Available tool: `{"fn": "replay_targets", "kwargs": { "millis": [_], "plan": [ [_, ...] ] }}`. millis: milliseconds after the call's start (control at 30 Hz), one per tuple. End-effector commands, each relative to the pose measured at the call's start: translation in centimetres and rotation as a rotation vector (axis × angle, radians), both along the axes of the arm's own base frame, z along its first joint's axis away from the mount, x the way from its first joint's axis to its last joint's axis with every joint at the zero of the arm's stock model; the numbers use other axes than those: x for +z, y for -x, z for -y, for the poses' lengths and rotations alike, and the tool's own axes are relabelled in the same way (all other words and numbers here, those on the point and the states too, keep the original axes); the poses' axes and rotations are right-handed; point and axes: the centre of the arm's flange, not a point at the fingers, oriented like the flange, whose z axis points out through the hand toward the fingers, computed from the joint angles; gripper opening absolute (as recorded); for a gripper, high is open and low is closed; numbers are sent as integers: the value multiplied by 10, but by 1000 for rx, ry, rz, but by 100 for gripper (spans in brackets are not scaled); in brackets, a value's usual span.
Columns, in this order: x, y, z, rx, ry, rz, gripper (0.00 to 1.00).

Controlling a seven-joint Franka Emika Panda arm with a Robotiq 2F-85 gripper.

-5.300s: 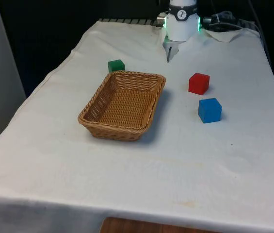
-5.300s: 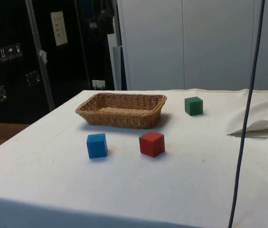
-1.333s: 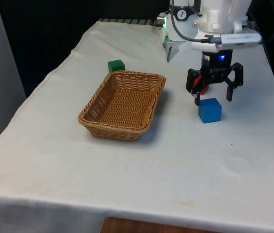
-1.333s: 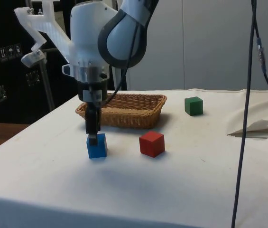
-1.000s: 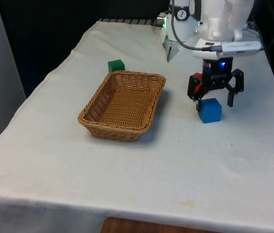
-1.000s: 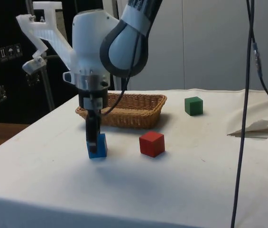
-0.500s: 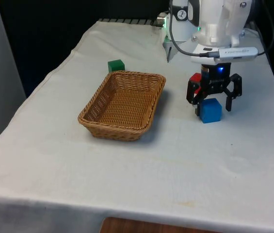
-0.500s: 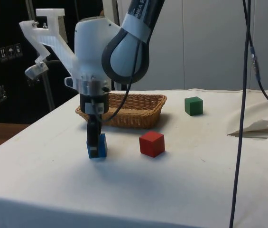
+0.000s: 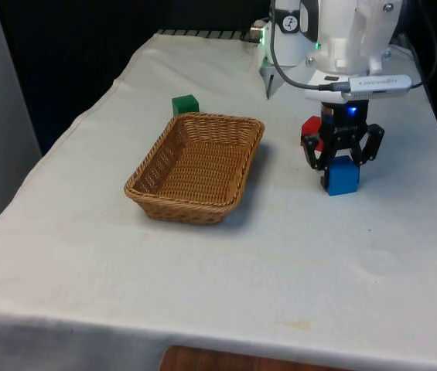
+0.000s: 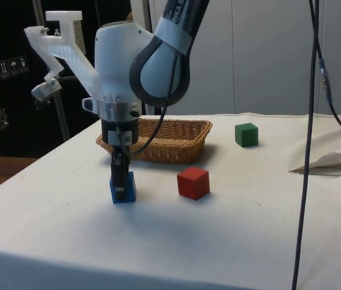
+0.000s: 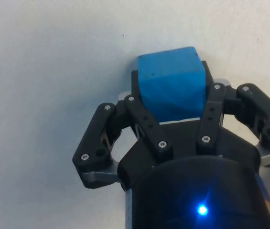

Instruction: Pick up the blue cube and place it into the basket.

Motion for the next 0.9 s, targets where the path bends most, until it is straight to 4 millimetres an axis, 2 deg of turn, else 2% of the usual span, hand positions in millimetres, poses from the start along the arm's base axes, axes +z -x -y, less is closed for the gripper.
{"fn": "replay_targets", "kwargs": {
  "millis": [0, 67, 200, 333, 600, 633, 733, 867],
  "plan": [
    [-1, 0, 0, -1, 3, 6, 0],
    [-1, 0, 0, -1, 3, 6, 0],
    [16, -2, 2, -7, 1, 12, 0],
    [23, -4, 3, -8, 4, 16, 0],
    [55, -5, 8, -20, 10, 19, 0],
    [50, -6, 7, -16, 12, 21, 0],
    [66, -6, 10, -23, 13, 21, 0],
    [78, -8, 14, -26, 18, 26, 0]
  ]
}}
